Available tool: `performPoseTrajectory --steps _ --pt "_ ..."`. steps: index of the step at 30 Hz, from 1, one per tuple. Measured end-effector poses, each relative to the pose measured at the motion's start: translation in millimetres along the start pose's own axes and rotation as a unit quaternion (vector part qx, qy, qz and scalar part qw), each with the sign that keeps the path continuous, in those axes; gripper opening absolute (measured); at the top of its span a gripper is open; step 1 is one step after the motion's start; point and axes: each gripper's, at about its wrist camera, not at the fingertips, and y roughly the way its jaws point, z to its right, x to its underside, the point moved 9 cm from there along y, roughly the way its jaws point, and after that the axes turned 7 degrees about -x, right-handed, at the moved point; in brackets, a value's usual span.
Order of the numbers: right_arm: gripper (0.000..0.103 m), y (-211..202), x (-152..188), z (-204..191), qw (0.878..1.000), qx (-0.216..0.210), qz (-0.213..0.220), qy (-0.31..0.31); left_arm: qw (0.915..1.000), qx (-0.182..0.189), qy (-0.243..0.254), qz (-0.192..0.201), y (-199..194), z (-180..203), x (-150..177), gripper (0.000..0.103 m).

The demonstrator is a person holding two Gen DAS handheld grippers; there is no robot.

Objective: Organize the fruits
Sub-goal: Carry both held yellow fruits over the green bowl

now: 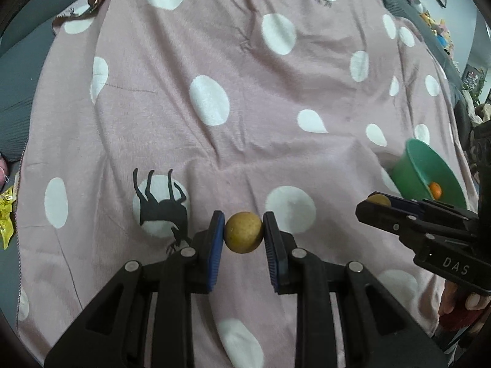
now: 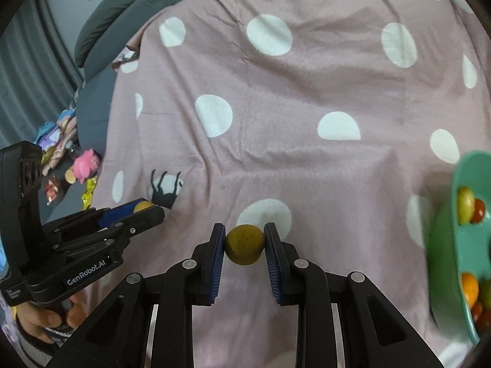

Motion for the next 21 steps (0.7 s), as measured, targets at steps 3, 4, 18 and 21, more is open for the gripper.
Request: performPoseTrajectory --steps 3,4,18,21 --pt "0.028 -17 6 1 1.000 0.001 0.013 0.006 0.9999 0.006 0.012 0.007 -11 15 -1 0.025" --pt "0.028 -23 8 3 1.000 0.003 0.017 0.008 0.9998 0.009 0.017 0.010 -15 22 -2 0.025" --pt "0.028 -126 11 70 0.992 0.075 0.094 0.034 0.9912 0.069 0.108 0.034 -38 148 -28 0.025" --pt "0.028 -145 14 88 0.989 0.090 0.109 0.047 0.9872 0.080 0.133 0.038 -38 179 -33 0.025"
